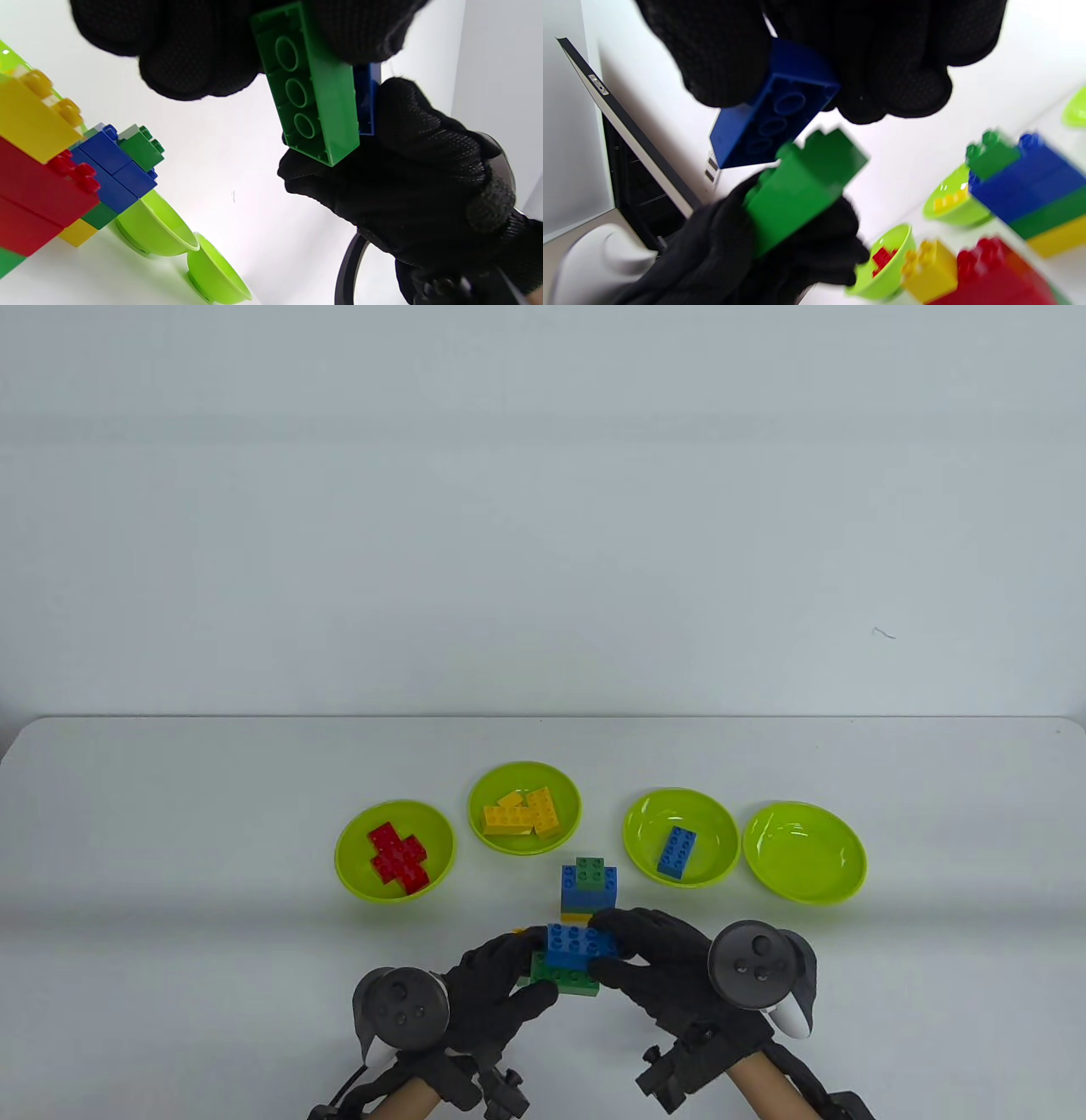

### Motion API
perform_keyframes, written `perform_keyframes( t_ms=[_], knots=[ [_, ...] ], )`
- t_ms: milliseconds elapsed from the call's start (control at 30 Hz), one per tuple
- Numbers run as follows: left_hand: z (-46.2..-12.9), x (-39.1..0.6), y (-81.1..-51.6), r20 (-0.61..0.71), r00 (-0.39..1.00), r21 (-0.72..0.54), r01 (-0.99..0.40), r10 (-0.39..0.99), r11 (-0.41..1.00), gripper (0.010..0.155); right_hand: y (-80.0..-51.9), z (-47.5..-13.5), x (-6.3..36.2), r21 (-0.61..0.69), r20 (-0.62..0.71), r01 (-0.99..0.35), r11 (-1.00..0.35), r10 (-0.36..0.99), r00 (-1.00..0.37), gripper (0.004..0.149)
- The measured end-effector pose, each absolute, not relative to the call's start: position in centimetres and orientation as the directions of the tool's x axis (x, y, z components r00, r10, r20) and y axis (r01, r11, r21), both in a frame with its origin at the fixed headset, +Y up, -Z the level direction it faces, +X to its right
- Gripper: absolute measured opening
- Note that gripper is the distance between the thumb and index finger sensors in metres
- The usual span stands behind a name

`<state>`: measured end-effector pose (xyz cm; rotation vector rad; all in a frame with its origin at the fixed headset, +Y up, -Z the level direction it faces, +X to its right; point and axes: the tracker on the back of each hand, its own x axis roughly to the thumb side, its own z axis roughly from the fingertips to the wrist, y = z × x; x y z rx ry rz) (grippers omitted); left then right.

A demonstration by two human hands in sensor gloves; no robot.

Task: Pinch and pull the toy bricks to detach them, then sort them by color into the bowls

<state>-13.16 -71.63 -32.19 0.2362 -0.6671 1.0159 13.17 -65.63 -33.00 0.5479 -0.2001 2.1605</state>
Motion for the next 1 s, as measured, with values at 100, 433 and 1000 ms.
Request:
perform_keyframes(
  t_ms=[100,433,1000],
  knots=[
    [-32.2,-13.5,-71.4,0.621,0.362,-0.1,-0.843,0.695,0.529,0.066,-65.0,-35.0,14.1,-0.05,0.396,-0.761,-0.647,0.687,-0.61,0.058],
    [-32.4,-14.1,-71.0,0.601,0.329,-0.101,-0.873,0.729,0.477,0.066,-68.3,-43.0,16.1,-0.182,0.042,-0.422,-0.888,0.422,-0.906,0.058],
    [-32.3,-14.3,-70.8,0.581,0.313,-0.107,-0.886,0.751,0.452,0.066,-70.9,-44.0,16.8,-0.15,0.023,-0.474,-0.868,0.476,-0.879,0.066]
  ],
)
